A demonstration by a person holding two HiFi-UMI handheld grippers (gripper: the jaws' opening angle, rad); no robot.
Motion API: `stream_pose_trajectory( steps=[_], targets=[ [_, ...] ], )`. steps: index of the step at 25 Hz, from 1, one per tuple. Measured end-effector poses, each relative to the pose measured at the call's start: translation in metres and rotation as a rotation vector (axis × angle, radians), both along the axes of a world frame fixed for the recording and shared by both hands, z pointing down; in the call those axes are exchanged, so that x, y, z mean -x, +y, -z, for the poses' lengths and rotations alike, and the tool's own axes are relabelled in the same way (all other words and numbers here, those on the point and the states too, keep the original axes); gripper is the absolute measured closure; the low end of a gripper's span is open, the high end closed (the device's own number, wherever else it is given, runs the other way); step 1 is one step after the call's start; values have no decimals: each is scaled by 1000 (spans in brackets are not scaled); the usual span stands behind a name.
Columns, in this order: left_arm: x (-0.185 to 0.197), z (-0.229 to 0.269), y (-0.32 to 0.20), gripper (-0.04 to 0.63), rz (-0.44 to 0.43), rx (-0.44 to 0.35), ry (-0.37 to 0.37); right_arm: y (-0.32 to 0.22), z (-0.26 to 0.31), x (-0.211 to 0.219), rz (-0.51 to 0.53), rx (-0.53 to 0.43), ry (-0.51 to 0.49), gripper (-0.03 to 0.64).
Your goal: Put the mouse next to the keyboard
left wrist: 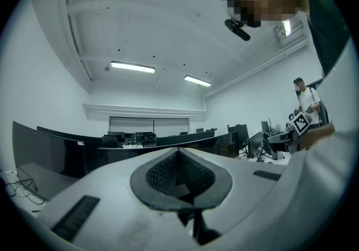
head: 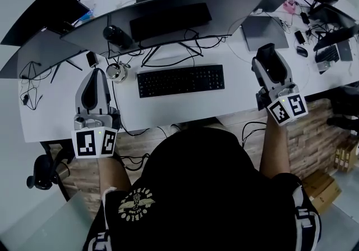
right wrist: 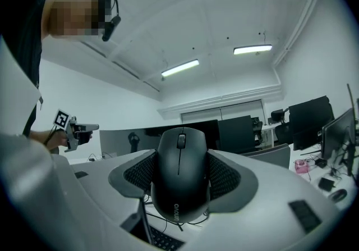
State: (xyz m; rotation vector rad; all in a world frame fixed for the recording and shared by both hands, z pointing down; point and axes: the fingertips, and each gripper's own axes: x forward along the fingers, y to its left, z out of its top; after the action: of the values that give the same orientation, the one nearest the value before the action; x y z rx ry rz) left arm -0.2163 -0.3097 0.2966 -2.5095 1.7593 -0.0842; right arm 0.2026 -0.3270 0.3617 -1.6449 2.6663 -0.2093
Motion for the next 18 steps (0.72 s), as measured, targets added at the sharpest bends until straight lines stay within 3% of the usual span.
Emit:
stream_pose_trajectory(
  steps=[18],
  targets=[
    [-1, -2, -9, 594, -4, 21, -26, -15, -112, -19, -51, 199, 25, 332]
  ],
)
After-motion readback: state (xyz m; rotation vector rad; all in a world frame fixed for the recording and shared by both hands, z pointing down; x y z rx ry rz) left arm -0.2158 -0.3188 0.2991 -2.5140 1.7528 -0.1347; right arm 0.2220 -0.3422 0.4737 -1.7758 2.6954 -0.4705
